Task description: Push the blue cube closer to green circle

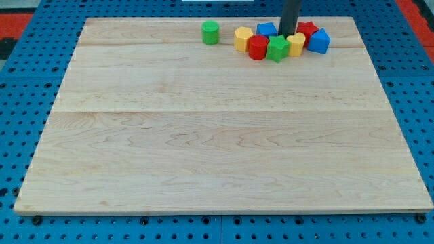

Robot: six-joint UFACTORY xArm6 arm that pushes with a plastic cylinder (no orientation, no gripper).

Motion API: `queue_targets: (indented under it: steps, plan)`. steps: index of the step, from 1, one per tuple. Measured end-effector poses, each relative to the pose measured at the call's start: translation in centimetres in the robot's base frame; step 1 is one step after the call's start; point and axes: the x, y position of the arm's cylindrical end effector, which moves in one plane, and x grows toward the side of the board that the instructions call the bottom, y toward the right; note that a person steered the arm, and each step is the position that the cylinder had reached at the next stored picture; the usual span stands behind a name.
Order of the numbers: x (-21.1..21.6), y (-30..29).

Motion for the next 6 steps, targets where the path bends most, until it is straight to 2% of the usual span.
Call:
queue_targets:
  steps: [1, 2, 4, 5, 6]
  plan:
    - [-0.7, -4.0]
    - [-1.6, -4.4]
    - [-1.7, -10.6]
    - [-3.6, -6.1]
    - [-5.9, 3.9]
